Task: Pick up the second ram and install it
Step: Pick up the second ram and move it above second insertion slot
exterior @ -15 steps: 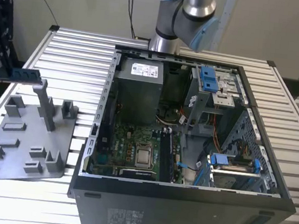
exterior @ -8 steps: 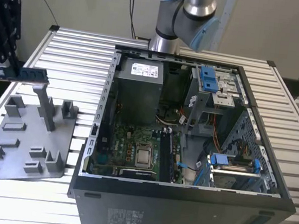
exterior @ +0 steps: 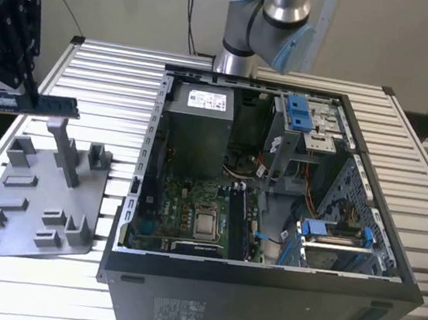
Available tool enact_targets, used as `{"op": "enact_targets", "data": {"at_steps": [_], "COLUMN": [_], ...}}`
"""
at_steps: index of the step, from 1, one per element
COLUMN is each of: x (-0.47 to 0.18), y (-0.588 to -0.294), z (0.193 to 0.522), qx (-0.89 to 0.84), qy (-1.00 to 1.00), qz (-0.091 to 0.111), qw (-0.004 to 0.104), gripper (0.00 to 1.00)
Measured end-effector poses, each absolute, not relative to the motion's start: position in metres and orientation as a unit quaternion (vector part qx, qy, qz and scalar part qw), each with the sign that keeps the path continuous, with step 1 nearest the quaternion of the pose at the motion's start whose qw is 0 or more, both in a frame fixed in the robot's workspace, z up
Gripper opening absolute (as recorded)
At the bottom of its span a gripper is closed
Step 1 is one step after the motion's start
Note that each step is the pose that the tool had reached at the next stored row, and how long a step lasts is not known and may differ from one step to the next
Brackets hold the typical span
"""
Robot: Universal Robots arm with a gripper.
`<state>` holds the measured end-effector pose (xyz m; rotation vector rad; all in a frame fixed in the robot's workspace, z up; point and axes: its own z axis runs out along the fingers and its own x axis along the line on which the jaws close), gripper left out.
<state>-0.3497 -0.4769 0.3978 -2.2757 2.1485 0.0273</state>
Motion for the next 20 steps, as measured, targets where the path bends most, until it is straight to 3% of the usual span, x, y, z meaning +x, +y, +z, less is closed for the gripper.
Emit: {"op": "enact_targets", "data": {"at_steps": [20], "x": [-0.313], "y": [-0.469], "z": [0.398], "qx": [-0.727], "qy": [0.686], "qz": [0.009], "qw": [0.006], "gripper": [0.14]}}
